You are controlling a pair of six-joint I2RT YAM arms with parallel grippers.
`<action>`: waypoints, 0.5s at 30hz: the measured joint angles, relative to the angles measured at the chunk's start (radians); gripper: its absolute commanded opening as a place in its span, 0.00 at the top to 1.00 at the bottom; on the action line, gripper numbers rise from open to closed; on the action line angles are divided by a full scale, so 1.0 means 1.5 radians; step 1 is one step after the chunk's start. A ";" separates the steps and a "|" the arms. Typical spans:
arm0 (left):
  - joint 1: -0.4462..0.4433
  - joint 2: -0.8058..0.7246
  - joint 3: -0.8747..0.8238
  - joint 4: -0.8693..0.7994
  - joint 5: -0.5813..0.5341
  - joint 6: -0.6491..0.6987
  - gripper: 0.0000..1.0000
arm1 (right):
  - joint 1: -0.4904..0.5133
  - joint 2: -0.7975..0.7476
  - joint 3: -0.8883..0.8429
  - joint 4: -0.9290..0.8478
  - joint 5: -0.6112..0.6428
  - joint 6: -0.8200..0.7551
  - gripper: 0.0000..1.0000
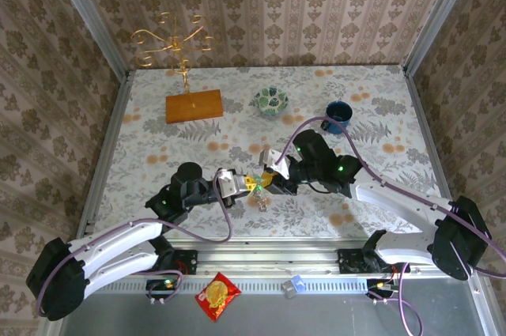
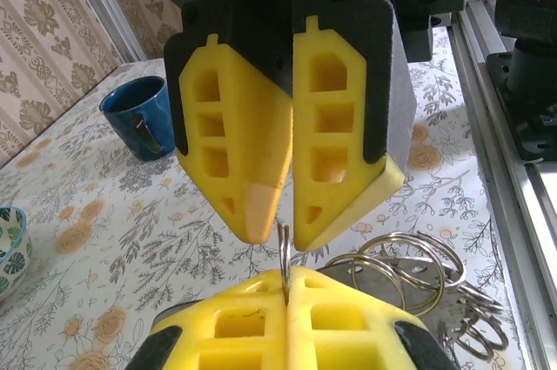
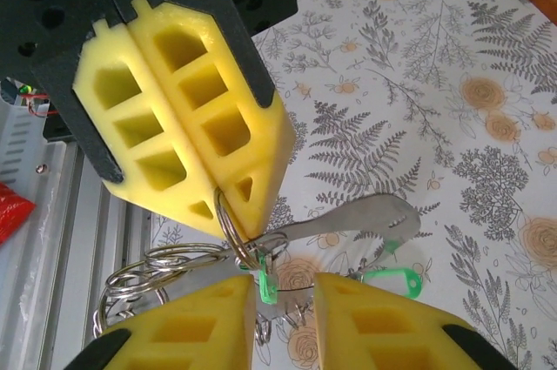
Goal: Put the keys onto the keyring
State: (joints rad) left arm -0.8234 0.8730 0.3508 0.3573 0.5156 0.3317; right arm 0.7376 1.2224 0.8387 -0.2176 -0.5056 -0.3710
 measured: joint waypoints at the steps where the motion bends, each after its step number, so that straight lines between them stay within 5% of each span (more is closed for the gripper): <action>1: 0.000 0.000 -0.002 0.004 0.000 -0.002 1.00 | -0.001 -0.006 -0.009 0.006 0.000 0.003 0.73; 15: 0.000 -0.004 -0.016 0.057 0.005 -0.041 1.00 | -0.003 -0.031 -0.123 0.139 -0.011 0.051 0.67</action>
State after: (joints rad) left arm -0.8234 0.8677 0.3264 0.4431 0.5236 0.2707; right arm 0.7338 1.1767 0.6548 -0.0097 -0.5217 -0.2939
